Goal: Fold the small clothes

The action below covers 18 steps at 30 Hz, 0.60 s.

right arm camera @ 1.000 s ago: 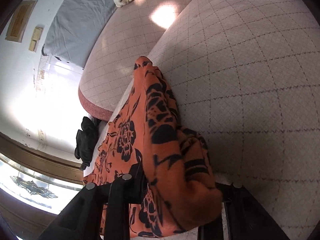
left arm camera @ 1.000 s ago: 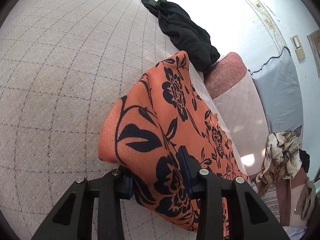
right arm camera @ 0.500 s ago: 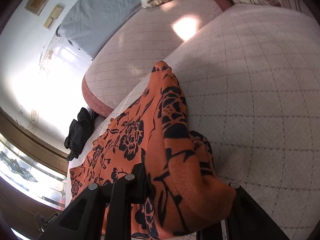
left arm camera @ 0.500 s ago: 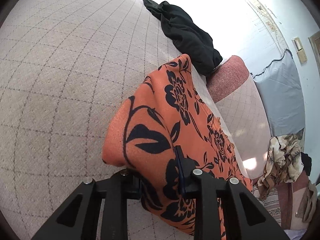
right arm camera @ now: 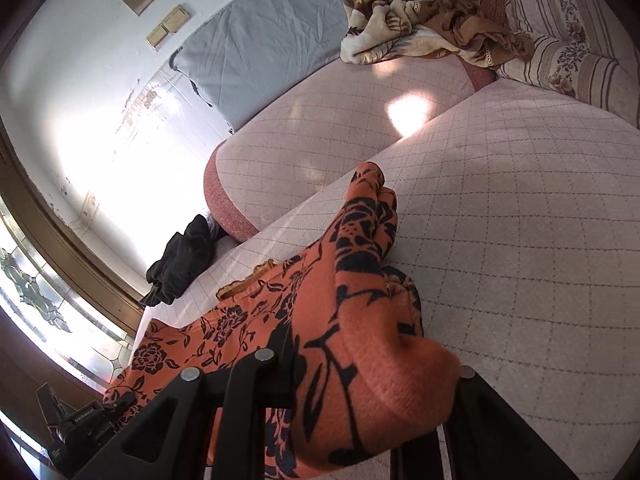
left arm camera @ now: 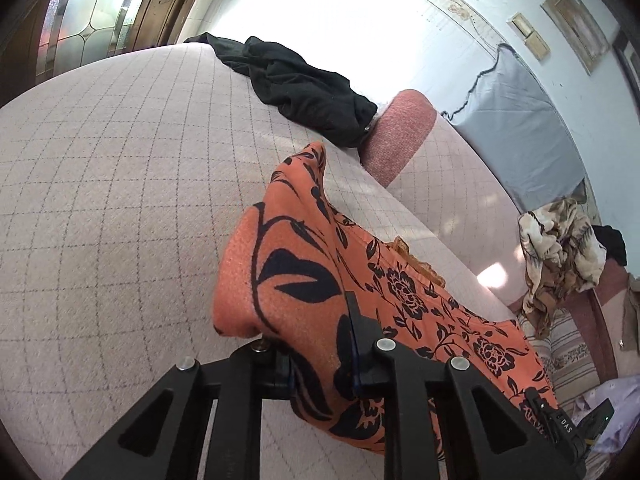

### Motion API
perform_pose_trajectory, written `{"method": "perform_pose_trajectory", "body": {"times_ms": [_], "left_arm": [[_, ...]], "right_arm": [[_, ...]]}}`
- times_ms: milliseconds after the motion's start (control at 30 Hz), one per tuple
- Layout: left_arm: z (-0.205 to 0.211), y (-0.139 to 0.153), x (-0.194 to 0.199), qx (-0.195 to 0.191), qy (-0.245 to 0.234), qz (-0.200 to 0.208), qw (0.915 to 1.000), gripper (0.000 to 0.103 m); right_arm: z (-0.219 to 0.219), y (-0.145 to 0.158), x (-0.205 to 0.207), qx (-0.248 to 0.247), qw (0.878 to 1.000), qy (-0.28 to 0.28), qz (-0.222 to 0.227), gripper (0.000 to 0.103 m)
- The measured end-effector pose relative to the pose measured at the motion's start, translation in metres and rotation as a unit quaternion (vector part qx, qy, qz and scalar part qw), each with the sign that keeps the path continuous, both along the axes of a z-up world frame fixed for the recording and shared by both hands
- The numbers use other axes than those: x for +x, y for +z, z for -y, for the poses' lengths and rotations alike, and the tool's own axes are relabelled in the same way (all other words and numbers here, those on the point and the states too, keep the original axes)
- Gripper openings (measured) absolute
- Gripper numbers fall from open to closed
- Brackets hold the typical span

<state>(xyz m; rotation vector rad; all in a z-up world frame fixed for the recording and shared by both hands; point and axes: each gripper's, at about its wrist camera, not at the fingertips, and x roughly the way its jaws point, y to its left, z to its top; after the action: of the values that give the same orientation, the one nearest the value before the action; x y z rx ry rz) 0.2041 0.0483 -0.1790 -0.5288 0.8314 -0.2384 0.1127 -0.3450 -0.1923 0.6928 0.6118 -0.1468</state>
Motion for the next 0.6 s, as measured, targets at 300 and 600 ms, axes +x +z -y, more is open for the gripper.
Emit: {"method": "perform_pose_trajectory", "body": {"times_ms": [300, 600], "left_arm": [[-0.016, -0.02, -0.079, 0.018, -0.011, -0.044, 0.9988, 0.019], [-0.042, -0.038, -0.098, -0.015, 0.011, -0.098, 0.995, 0.03]], "right_arm": [[0.003, -0.003, -0.076, 0.035, 0.999, -0.006, -0.035, 0.02], [0.031, -0.051, -0.081, 0.144, 0.981, -0.023, -0.131, 0.029]]}}
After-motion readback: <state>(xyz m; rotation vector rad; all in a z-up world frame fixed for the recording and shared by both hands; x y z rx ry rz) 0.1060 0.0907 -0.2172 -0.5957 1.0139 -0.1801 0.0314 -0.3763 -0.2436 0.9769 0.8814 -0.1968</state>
